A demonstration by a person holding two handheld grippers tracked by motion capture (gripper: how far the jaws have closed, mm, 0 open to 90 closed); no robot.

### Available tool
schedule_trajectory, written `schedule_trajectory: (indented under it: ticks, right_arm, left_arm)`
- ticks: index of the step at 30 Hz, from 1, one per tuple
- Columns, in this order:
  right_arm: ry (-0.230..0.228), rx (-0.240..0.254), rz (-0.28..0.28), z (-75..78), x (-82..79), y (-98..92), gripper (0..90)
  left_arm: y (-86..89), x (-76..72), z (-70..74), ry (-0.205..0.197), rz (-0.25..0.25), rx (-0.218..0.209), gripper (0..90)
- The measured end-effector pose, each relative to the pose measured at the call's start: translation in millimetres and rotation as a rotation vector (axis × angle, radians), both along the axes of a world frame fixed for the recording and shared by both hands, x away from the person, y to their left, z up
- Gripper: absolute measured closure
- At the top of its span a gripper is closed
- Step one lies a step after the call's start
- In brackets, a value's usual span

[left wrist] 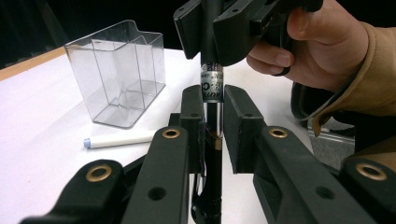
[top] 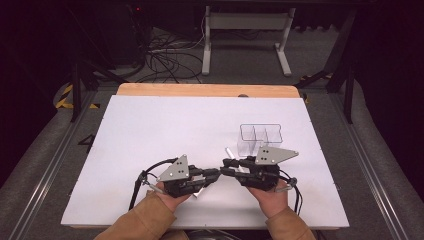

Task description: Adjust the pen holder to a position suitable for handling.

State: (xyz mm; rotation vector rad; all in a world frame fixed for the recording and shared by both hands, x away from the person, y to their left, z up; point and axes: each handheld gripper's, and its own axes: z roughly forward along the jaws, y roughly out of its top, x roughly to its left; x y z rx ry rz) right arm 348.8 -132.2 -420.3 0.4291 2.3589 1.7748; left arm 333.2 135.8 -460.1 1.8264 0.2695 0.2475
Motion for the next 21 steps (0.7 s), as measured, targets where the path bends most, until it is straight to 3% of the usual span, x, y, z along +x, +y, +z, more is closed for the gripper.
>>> schedule_trajectory:
  ticks: [14, 17, 21]
  right_arm:
    - [0.044, 0.037, 0.045, 1.5, 1.1, -0.9, 79.0]
    - [0.056, 0.049, 0.053, 2.5, 0.5, -0.8, 79.4]
    - [0.026, 0.048, 0.039, 6.7, -1.9, -2.0, 79.5]
  left_arm:
    - [-2.4, -4.4, 1.3, -0.051, 0.004, 0.014, 78.8]
    - [-2.2, -5.0, 2.2, -0.051, 0.008, 0.008, 77.4]
    - [1.4, -2.5, 5.5, -0.017, 0.04, 0.004, 68.7]
